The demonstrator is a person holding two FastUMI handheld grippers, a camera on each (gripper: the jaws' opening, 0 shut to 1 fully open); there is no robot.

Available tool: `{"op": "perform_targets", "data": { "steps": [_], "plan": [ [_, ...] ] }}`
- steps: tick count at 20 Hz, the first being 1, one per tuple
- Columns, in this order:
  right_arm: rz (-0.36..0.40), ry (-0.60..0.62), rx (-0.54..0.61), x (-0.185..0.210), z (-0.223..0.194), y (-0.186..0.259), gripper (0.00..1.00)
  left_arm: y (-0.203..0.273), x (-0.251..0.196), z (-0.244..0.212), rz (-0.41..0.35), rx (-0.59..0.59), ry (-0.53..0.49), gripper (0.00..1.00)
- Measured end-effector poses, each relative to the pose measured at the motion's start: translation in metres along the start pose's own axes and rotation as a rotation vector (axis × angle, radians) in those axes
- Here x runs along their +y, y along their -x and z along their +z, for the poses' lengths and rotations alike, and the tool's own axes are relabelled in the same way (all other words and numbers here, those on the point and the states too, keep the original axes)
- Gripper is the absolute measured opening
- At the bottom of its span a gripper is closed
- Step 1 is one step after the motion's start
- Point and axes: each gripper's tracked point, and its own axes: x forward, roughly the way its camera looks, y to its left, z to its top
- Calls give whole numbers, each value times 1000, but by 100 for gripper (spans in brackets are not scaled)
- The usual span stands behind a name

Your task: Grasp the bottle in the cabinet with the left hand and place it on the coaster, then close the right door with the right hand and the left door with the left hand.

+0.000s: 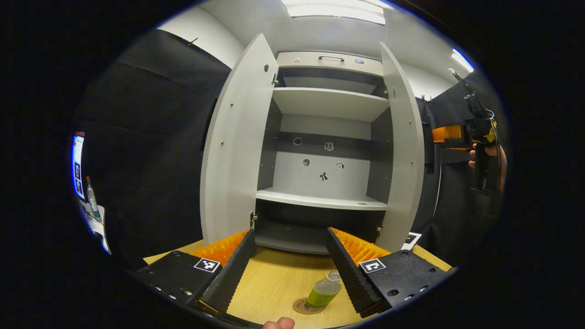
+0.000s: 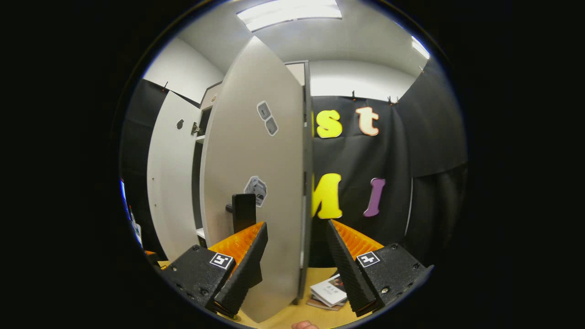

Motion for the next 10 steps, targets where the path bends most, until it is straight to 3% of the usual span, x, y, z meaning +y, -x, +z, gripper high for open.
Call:
{"op": "perform_targets", "data": {
  "steps": [6,10],
  "plan": [
    [105,-49,-3,48,-12,-33,81,5,23,6,51,-7,-10,95],
    [87,-54,-31,51,-8,-48,81,9,36,11,72,0,13,95]
  ]
}}
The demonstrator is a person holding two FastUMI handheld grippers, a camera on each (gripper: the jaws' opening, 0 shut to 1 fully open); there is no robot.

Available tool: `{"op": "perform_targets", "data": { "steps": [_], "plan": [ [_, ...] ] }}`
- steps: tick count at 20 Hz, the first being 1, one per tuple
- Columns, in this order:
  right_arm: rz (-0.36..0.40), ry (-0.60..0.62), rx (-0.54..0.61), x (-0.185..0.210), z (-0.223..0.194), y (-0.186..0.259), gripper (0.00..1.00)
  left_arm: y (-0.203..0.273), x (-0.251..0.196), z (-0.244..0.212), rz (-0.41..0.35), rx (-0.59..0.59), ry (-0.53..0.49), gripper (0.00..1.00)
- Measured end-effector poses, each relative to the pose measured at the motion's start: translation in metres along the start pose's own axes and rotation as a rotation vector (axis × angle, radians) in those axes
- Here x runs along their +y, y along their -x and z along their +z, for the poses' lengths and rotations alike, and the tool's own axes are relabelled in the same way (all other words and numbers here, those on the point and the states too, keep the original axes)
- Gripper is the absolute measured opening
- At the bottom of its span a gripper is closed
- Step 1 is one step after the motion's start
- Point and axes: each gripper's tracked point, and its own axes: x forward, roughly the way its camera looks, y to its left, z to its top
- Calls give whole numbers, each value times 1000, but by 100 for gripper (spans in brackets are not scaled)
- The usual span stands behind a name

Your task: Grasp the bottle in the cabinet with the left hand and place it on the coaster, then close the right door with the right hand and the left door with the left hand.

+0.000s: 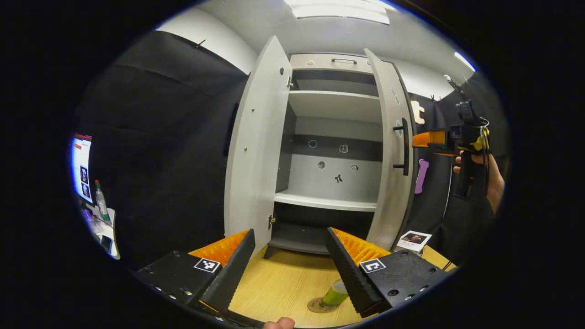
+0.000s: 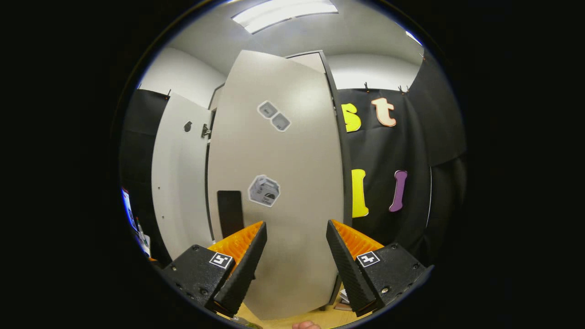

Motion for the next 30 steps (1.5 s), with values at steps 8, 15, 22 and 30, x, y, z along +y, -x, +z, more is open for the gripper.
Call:
{"op": "perform_targets", "data": {
  "steps": [8,15,22,30],
  "plan": [
    [13,61,-40,-3,2,50,81,-7,44,28,76,-41,-51,95],
    [19,28,-25,11,-66,121,81,-22,76,68,101,-79,-44,95],
    [-84,-35,99,-6,-167,178,81,-52,141,93,192,-102,4,95],
    [-147,-1,140,-25,-172,200,81,-124,208,152,286,-172,-34,95]
  ]
}}
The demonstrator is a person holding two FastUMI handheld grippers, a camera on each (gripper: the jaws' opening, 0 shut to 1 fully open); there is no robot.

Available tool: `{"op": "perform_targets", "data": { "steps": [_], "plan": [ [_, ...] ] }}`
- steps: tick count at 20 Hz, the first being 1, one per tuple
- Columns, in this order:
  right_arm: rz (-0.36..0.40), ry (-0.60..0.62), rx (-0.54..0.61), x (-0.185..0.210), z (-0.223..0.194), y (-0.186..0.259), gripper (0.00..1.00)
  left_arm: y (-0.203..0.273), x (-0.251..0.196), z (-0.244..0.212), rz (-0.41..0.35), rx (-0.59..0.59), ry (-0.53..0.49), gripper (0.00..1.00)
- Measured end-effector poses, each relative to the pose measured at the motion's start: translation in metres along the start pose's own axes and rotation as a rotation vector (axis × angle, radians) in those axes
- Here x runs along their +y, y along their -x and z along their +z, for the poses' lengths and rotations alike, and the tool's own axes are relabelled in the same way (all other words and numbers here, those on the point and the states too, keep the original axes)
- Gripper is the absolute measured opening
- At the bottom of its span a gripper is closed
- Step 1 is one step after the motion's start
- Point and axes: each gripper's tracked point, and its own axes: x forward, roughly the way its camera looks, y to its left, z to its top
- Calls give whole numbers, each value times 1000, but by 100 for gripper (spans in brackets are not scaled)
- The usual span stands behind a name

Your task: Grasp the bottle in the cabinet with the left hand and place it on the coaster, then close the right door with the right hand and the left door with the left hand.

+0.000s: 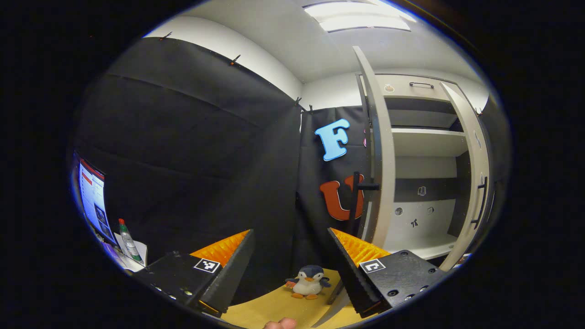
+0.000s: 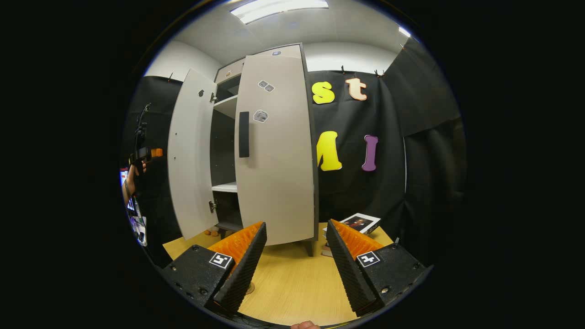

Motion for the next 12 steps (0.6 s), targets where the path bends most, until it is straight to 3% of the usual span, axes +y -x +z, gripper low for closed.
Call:
{"op": "perform_targets", "data": {
  "steps": [2,3,4,9,10,11,12],
  "plan": [
    [-4,-2,2,0,0,0,81,-14,0,-6,4,11,10,90],
    [-9,2,4,-1,-1,0,81,-18,-1,-8,0,10,7,100],
    [-11,4,3,-1,0,-1,81,-21,-2,-11,-3,11,-3,95],
    [-15,7,2,-3,0,-4,81,-30,-12,-27,-6,51,7,94],
    [-21,6,1,-5,0,-4,82,-27,-12,-33,-7,70,35,87],
    [-22,3,1,-6,-2,-2,82,-24,-13,-34,-8,70,56,99],
    [-22,0,1,-8,-2,-1,82,-19,-18,-34,-16,78,65,100]
  ]
}}
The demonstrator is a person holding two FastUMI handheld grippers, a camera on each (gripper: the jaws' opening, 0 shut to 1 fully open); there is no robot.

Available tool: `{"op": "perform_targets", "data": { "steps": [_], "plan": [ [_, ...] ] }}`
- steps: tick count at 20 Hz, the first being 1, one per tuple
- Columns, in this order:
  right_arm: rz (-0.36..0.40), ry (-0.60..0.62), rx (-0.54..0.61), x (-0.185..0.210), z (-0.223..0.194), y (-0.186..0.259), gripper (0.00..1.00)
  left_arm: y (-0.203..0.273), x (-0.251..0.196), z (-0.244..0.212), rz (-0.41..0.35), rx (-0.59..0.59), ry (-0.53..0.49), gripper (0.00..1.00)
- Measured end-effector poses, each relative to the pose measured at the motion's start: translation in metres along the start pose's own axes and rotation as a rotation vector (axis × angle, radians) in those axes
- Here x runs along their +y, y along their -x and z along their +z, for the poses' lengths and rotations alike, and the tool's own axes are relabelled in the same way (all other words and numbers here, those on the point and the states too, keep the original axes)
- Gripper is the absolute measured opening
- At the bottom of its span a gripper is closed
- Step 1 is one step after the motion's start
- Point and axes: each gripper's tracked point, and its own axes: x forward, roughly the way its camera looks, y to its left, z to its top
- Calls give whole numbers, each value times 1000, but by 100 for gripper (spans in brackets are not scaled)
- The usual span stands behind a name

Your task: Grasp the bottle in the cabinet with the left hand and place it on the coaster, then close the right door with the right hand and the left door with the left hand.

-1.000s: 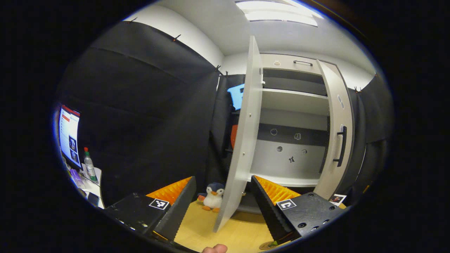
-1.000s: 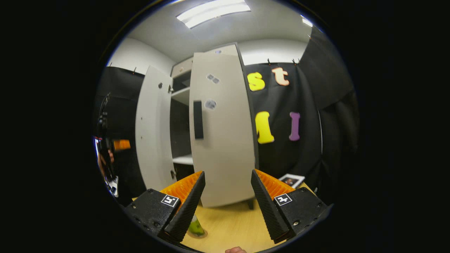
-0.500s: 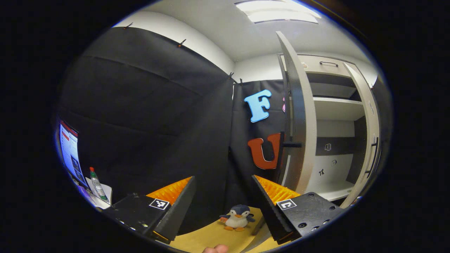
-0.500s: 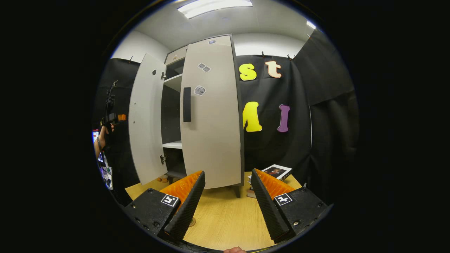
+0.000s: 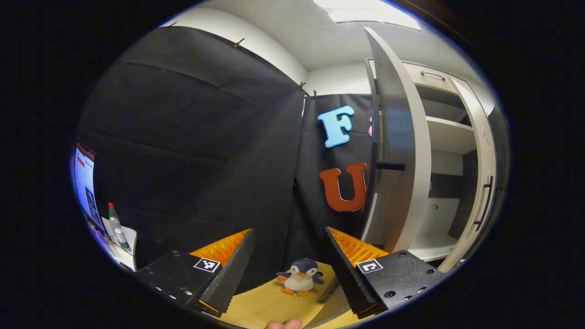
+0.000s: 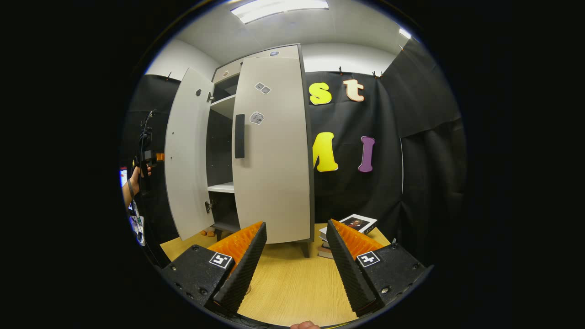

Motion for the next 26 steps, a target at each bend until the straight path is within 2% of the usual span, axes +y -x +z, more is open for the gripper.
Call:
{"op": "perform_targets", "data": {
  "steps": [1,7,10,13,14,15,20,21,22,26],
  "plan": [
    [-3,-2,2,-2,-1,2,82,3,-4,-3,-9,6,1,92],
    [-35,-40,13,-19,-5,7,81,23,-62,-3,-144,18,-76,93],
    [-58,-40,-1,-26,-2,11,82,32,-104,-9,-239,16,-102,92],
    [-86,-41,-8,-37,-2,17,81,37,-143,-19,-342,33,-85,92],
    [-97,-45,-6,-40,0,19,81,39,-152,-23,-353,36,-84,99],
    [-106,-52,-9,-42,0,22,81,38,-158,-25,-352,35,-84,94],
    [-150,-56,-11,-56,-2,39,81,49,-177,-27,-376,33,-83,95],
    [-152,-58,-10,-58,-2,39,81,55,-179,-25,-382,23,-85,91],
    [-152,-60,-9,-58,-1,39,81,62,-183,-23,-387,8,-89,95],
    [-121,-54,-15,-48,10,31,81,102,-194,-22,-408,-53,-131,95]
  ]
}}
